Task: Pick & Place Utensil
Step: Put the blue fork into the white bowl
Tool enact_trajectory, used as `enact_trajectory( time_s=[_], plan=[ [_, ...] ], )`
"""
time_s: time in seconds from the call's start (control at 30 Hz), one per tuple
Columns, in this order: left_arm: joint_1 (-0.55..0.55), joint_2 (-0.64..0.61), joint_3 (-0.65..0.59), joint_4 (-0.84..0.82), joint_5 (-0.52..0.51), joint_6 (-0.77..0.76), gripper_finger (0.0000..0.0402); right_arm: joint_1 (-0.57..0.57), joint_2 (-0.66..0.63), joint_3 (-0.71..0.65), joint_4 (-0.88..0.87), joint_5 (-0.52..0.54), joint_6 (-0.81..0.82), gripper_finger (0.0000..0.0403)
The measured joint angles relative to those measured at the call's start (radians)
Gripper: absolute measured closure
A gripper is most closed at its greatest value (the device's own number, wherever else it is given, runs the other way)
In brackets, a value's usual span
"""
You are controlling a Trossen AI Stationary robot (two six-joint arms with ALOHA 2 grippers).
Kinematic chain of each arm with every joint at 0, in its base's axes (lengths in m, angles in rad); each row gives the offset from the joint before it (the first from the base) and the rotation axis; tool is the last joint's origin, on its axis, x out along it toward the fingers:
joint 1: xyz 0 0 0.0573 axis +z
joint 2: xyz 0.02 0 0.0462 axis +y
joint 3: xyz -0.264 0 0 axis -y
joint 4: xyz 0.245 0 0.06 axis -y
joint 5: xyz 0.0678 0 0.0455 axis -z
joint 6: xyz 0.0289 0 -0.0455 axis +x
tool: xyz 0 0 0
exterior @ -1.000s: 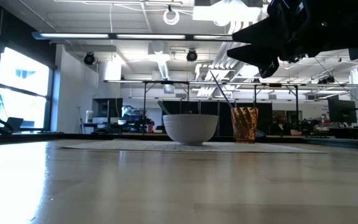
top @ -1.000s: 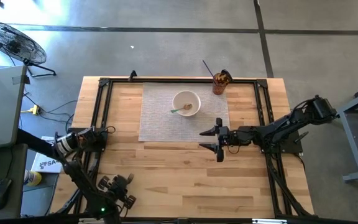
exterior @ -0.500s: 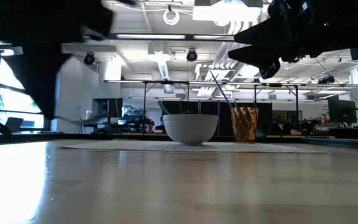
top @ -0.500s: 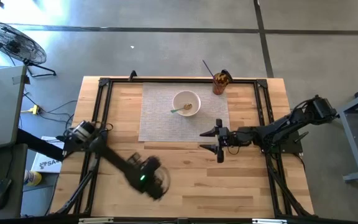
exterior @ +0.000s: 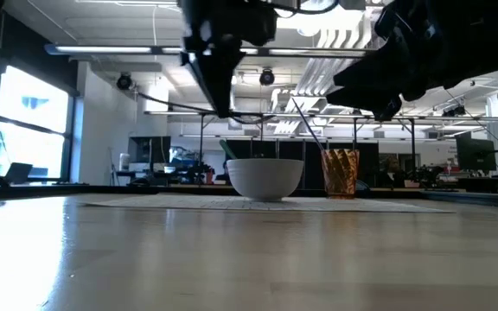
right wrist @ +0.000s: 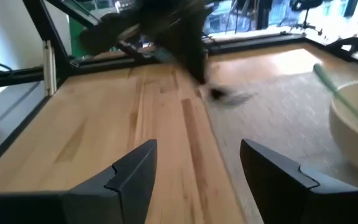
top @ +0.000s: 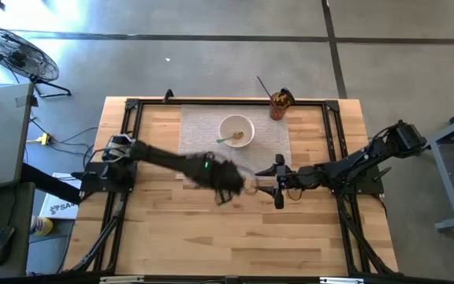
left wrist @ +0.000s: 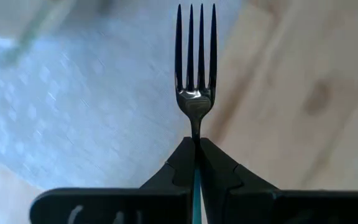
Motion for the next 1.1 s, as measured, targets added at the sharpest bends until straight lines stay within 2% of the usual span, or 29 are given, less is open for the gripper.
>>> enact_trajectory(
  time_s=[0.17,0.33,0.5,0.6,0.8,1.0,1.1],
  plan=[
    [0.162,0.000,0.046,0.027,0.058,0.152,0.0398,0.000,0.000,0.000,-0.033,-0.010,0.019,0.0178],
    [0.331,0.008,0.049,0.130,0.100,0.222,0.0398,0.000,0.000,0.000,-0.032,-0.009,0.017,0.0178],
    [0.482,0.016,0.049,0.229,0.251,0.297,0.0398,-0.005,0.000,0.000,-0.031,0.007,0.015,0.0178],
    [0.548,0.016,0.050,0.267,0.300,0.323,0.0398,-0.004,0.000,0.000,-0.031,0.008,-0.002,0.0178],
    [0.616,0.015,0.054,0.301,0.354,0.369,0.0398,-0.011,0.000,0.000,-0.026,0.008,-0.020,0.0178],
    [0.619,0.015,0.153,0.305,0.351,0.471,0.0399,-0.045,0.000,0.000,-0.019,0.003,-0.041,0.0178],
    [0.618,0.014,0.160,0.298,0.353,0.512,0.0399,-0.054,0.000,0.000,-0.018,-0.001,-0.041,0.0178]
  ],
)
